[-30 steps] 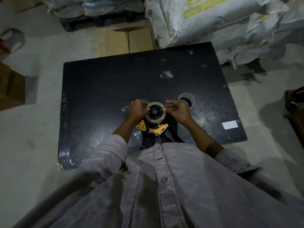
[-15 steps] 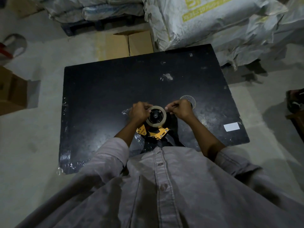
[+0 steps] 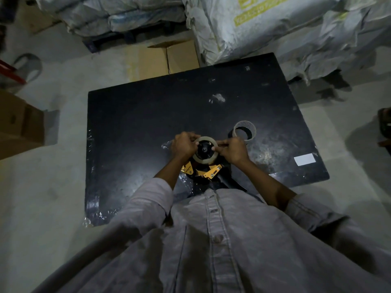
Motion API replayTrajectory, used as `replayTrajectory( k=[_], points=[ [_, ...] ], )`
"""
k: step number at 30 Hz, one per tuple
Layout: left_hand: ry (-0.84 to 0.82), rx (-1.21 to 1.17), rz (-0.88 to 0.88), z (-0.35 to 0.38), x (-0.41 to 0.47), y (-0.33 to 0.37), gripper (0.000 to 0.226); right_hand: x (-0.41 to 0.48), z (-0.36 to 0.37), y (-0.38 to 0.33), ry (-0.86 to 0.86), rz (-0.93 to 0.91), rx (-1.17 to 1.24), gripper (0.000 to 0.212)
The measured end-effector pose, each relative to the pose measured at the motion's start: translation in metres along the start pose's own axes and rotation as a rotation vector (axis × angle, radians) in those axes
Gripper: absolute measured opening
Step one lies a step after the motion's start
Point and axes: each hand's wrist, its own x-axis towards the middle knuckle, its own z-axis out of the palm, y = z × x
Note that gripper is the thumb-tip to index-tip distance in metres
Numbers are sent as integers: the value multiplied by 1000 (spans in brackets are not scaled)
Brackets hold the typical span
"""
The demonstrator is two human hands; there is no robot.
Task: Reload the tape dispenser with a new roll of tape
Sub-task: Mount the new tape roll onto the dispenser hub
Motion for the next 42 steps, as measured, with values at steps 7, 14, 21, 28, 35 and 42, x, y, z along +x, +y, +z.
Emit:
replayTrajectory(
  k=[7, 14, 21, 28, 35, 42],
  points=[
    [43, -53, -56, 4, -8, -1, 28, -31, 11, 19, 26, 54, 158, 35],
    [37, -37, -46, 0, -9, 2, 29, -22, -3, 23, 79, -177, 65, 20],
    [-14, -24, -14, -8, -7, 3, 25, -4, -15, 28, 90, -434, -98, 15],
    [-16, -9, -19, -9, -6, 7, 27, -2, -11, 30, 163, -546, -181, 13],
    [-33, 36, 1, -13, -6, 15, 29, -4, -4, 35, 93, -491, -123, 13],
    [-349, 356, 221, -6, -26, 15, 123, -21, 4, 44, 63, -365, 53, 28]
  ],
)
